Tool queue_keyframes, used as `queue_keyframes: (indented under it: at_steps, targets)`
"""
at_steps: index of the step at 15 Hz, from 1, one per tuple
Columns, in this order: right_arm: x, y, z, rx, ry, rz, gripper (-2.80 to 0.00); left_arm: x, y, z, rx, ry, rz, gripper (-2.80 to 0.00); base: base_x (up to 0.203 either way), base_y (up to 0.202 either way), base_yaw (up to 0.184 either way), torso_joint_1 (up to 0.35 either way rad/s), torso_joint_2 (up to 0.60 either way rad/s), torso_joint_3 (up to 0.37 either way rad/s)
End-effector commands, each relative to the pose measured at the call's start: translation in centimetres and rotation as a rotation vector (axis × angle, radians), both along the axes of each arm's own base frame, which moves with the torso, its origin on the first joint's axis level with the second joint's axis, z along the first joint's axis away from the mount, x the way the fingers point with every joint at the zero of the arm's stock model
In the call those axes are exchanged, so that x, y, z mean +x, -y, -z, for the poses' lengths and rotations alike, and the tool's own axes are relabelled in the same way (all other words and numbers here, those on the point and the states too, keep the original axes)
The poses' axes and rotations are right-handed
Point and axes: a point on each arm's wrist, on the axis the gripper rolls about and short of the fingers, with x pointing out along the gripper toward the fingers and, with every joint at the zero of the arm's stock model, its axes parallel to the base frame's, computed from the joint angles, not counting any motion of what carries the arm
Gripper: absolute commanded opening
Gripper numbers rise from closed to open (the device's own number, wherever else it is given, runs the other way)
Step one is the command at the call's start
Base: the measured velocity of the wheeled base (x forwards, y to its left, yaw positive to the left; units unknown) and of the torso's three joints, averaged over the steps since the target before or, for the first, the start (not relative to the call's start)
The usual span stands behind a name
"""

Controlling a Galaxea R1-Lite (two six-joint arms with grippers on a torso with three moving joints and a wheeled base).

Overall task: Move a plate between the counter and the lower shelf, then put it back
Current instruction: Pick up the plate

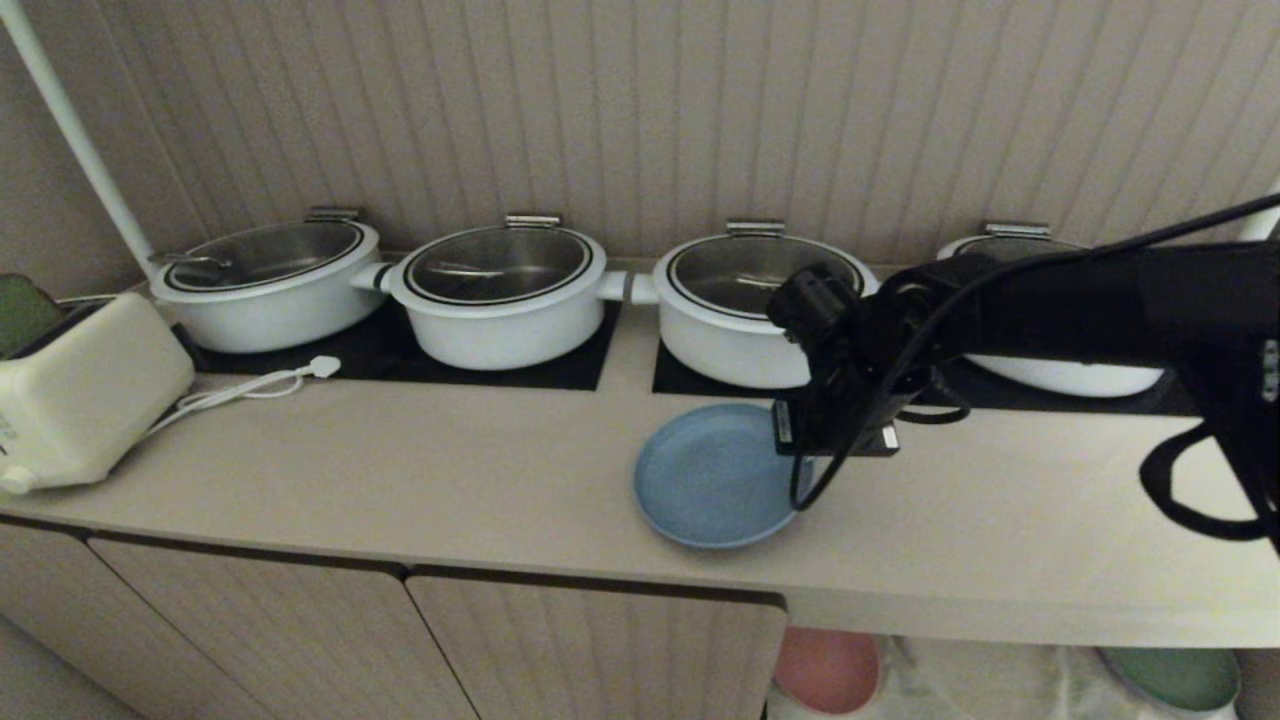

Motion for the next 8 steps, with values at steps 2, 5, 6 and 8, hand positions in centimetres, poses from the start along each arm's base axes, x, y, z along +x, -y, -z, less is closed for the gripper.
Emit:
queue_keyframes:
  at_steps: [2,5,6,8]
  targets:
    - [-1.4,0.8,-2.2,0.02,0.033,0.003,-2.8,0.0,0.0,0.0,0.0,0.0,0.0,-2.8,0.0,0.0,0.0,0.0,0.0,0.0]
    - [-2.5,1.5,-2.6,0.012,0.022,0.003,-2.8,0.0,0.0,0.0,0.0,0.0,0.0,-2.8,0.0,0.0,0.0,0.0,0.0,0.0]
    - [-2.9,1.8,-2.8,0.01,0.02,0.004,-2.8,0.0,0.0,0.0,0.0,0.0,0.0,-2.8,0.0,0.0,0.0,0.0,0.0,0.0]
    - [-3.8,2.4,-3.3,0.008,0.019,0.005,-2.8,0.0,0.0,0.0,0.0,0.0,0.0,-2.8,0.0,0.0,0.0,0.0,0.0,0.0]
